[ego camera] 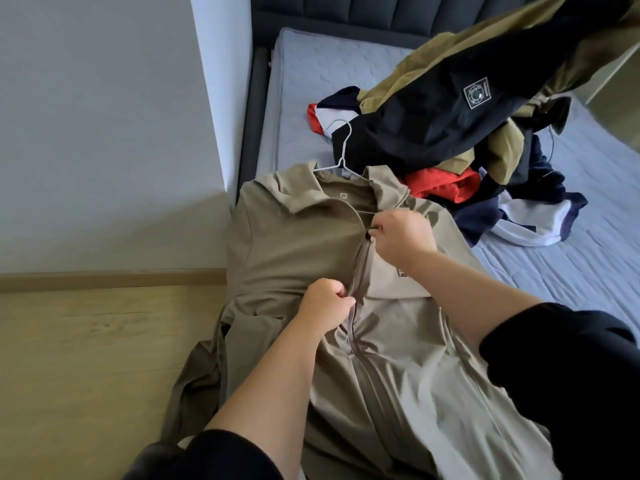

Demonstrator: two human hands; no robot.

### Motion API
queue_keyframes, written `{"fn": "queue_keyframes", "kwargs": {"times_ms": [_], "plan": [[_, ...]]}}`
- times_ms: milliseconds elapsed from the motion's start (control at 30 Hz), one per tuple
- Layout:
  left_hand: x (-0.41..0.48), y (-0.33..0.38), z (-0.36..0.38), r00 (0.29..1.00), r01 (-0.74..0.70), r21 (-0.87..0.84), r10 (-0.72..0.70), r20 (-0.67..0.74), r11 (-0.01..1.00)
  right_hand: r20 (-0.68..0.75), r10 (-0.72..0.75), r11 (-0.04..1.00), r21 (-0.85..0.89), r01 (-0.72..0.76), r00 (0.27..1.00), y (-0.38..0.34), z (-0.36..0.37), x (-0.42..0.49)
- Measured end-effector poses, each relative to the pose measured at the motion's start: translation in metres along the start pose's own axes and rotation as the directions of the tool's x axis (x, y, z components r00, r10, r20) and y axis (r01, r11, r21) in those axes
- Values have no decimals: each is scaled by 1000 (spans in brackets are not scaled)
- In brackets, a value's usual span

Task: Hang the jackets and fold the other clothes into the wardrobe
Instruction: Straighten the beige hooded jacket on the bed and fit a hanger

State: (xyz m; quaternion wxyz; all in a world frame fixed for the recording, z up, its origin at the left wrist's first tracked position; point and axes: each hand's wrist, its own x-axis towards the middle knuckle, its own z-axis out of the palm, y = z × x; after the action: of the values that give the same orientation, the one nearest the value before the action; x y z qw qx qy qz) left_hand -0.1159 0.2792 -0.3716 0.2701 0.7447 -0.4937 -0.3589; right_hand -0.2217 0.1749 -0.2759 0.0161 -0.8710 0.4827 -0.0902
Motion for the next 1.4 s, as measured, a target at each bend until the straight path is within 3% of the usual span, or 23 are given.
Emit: {"fn": "queue_keyframes", "kwargs": {"times_ms": [67, 133, 233, 367, 500, 600, 700, 800, 900, 1000, 1167, 1300, 1400], "plan": [[1, -2, -5, 999, 16, 33, -17, 29, 999, 37, 34, 988, 147, -39, 999, -5, -2, -2], [3, 1, -8, 1000, 16, -66, -18, -25, 998, 52, 23, 976, 216, -34, 998, -7, -5, -4], [5, 15, -11, 989, -28, -238, -7, -145, 971, 58, 23, 968, 248, -36, 998, -5, -16, -8], [5, 28, -14, 964, -94, -227, 32, -262, 969, 93, 2, 973, 231, -24, 996, -6, -22, -13], [1, 32, -18, 956, -130, -190, 72, -284, 973, 103, -20, 973, 233, -5, 994, -9, -23, -16], [1, 35, -21, 962, -154, -124, 119, -247, 980, 15, -76, 996, 53, 75, 997, -13, -24, -14], [3, 31, -28, 977, -165, -91, 150, -155, 982, -159, 10, 997, 80, 3, 987, -11, -35, 1], [3, 19, -36, 993, -73, 11, 74, -95, 997, -97, 1, 991, 131, 11, 995, -17, -40, 10], [2, 22, -39, 976, -13, 7, 15, -218, 1000, -102, -41, 979, 193, 60, 994, -26, -43, 11], [2, 36, -43, 929, -127, -50, 101, -355, 991, -114, -68, 963, 252, 95, 991, -27, -49, 7], [2, 37, -45, 916, -189, -4, 175, -362, 982, -84, -149, 958, 236, 165, 985, -32, -50, -7], [0, 34, -38, 939, -162, -17, 149, -311, 987, -248, -281, 949, 72, 307, 927, -37, -49, -9], [-1, 20, -30, 978, -88, -13, 84, -193, 996, -370, -146, 973, 116, 201, 917, -36, -55, 6]]}}
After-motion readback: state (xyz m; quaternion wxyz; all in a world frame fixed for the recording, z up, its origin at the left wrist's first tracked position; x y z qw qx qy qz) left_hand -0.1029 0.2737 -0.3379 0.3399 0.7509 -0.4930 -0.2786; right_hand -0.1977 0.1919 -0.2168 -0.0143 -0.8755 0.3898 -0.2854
